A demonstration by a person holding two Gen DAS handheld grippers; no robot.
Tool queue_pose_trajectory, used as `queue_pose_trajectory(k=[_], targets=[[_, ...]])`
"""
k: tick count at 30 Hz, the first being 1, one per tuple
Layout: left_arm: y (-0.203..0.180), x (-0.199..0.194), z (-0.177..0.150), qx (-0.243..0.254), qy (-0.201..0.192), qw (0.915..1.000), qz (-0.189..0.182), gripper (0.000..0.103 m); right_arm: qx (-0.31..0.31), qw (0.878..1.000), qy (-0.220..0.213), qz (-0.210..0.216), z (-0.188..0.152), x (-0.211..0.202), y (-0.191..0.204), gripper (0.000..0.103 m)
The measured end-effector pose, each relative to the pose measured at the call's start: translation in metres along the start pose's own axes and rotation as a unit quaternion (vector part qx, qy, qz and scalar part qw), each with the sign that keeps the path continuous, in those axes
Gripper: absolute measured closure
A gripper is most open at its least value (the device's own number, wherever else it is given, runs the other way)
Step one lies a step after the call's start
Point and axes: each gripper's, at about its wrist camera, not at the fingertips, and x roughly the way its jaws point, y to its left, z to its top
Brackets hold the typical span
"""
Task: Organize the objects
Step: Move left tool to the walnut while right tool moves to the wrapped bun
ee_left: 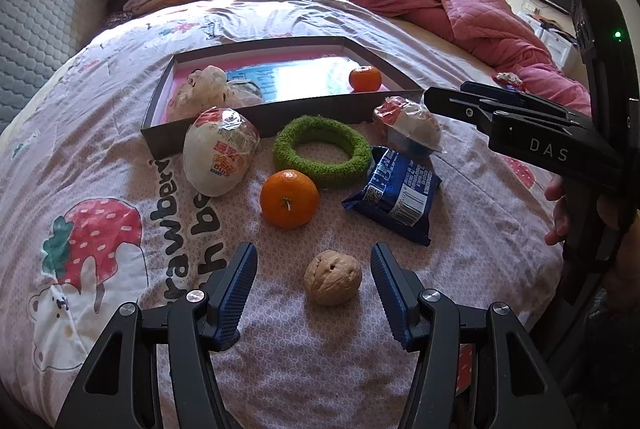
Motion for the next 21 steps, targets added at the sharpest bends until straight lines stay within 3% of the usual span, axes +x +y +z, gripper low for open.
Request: queue_pose_trajectory(k=[21], targets=[[-0.011, 0.007, -0.014, 0.0, 0.022, 0.9998, -0.003, 0.043, -0.006, 1.0, 0.008, -0.003, -0.007, 0.002, 0.003, 0.042]])
